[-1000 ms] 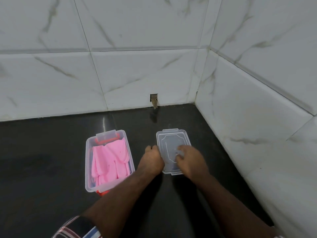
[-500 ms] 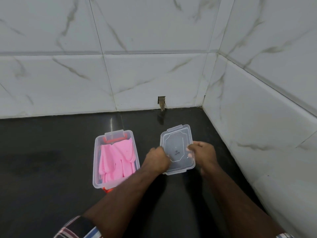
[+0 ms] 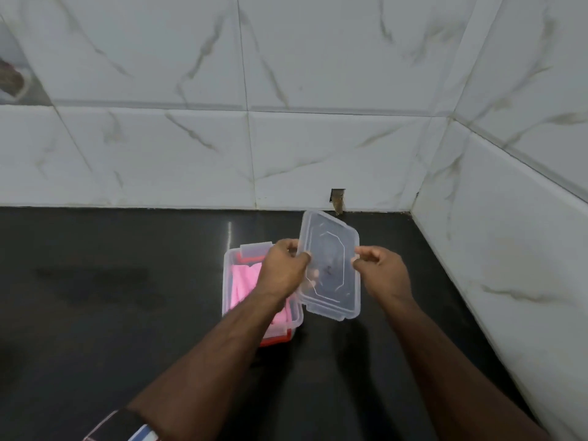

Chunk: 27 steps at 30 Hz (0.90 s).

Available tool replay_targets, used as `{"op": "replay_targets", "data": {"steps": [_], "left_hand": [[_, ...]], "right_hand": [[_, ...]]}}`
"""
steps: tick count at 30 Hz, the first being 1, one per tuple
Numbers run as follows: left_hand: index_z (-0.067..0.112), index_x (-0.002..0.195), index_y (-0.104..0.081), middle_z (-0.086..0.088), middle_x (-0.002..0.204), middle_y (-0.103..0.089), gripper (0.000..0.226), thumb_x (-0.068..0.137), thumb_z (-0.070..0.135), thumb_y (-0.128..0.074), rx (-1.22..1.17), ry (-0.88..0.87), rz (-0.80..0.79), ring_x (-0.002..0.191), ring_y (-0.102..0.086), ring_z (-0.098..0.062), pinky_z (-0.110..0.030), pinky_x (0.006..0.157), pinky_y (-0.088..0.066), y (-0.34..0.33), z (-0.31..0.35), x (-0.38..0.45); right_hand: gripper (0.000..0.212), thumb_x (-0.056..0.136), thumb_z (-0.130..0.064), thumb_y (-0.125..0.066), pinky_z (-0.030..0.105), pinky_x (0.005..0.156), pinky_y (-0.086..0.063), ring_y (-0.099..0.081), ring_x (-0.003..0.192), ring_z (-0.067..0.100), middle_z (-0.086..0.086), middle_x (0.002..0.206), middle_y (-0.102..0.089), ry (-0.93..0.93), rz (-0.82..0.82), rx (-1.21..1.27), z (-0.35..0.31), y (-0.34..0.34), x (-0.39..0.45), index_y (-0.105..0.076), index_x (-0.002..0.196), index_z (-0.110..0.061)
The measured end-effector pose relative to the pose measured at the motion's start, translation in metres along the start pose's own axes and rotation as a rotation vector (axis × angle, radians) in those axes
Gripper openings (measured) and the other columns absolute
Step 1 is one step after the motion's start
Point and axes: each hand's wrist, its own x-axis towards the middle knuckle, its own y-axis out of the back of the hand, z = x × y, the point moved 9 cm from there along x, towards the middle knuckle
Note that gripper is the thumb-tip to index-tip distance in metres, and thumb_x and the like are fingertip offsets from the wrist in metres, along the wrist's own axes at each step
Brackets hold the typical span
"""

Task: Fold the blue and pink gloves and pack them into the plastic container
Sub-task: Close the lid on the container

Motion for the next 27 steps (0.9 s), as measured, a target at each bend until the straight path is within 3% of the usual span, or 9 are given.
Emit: {"op": "replay_targets", "data": {"steps": [3, 5, 10, 14, 20, 27], "left_hand": [[0.016, 0.121, -0.057, -0.010, 0.109, -0.069, 0.027, 0.095, 0.007, -0.062, -0.234, 0.075, 0.012, 0.079, -0.076, -0.027, -0.043, 0.069, -0.064, 0.030, -0.004, -0.006], [0.017, 0.122, -0.055, -0.011, 0.113, -0.066, 0.029, 0.095, 0.007, -0.061, -0.261, 0.111, 0.019, 0.084, -0.075, -0.030, -0.044, 0.068, -0.063, 0.050, -0.009, -0.008], [0.016, 0.110, -0.063, -0.008, 0.106, -0.070, 0.014, 0.098, 0.021, -0.059, 0.010, 0.056, 0.116, 0.088, -0.070, -0.022, -0.032, 0.068, -0.058, 0.110, -0.013, -0.006], [0.013, 0.104, -0.069, -0.012, 0.101, -0.074, 0.012, 0.094, 0.017, -0.064, 0.050, 0.041, 0.102, 0.071, -0.062, -0.015, -0.032, 0.066, -0.052, 0.135, -0.027, -0.009], [0.008, 0.101, -0.068, -0.012, 0.096, -0.075, 0.013, 0.089, 0.010, -0.071, 0.052, 0.051, 0.116, 0.075, -0.068, -0.022, -0.044, 0.077, -0.059, 0.149, -0.046, -0.012], [0.007, 0.102, -0.064, -0.010, 0.095, -0.072, 0.014, 0.090, 0.007, -0.070, 0.091, 0.056, 0.080, 0.085, -0.073, -0.023, -0.040, 0.075, -0.063, 0.145, -0.053, -0.017]], "right_hand": [[0.014, 0.087, -0.016, -0.069, 0.037, 0.079, -0.061, -0.072, 0.082, 0.012, -0.007, 0.090, -0.074, -0.103, -0.076, 0.149, 0.005, -0.020, -0.006, -0.073, 0.100, -0.020], [0.014, 0.087, -0.010, -0.068, 0.039, 0.078, -0.061, -0.073, 0.080, 0.016, -0.003, 0.086, -0.074, -0.119, -0.115, 0.238, -0.003, -0.037, -0.017, -0.071, 0.084, -0.023], [0.019, 0.085, -0.007, -0.071, 0.039, 0.075, -0.062, -0.075, 0.079, 0.018, 0.001, 0.086, -0.076, -0.061, -0.137, 0.292, -0.028, -0.062, -0.029, -0.071, 0.079, -0.025], [0.022, 0.085, -0.007, -0.070, 0.034, 0.071, -0.062, -0.074, 0.072, 0.010, -0.007, 0.076, -0.076, -0.041, -0.149, 0.238, -0.036, -0.082, -0.038, -0.072, 0.075, -0.027], [0.015, 0.086, -0.008, -0.068, 0.029, 0.070, -0.061, -0.073, 0.073, 0.006, -0.010, 0.079, -0.075, -0.063, -0.159, 0.130, -0.030, -0.102, -0.047, -0.077, 0.094, -0.018], [0.020, 0.086, -0.011, -0.068, 0.033, 0.076, -0.061, -0.072, 0.080, 0.007, -0.007, 0.088, -0.076, -0.035, -0.144, 0.025, -0.024, -0.105, -0.047, -0.076, 0.103, -0.016]]}}
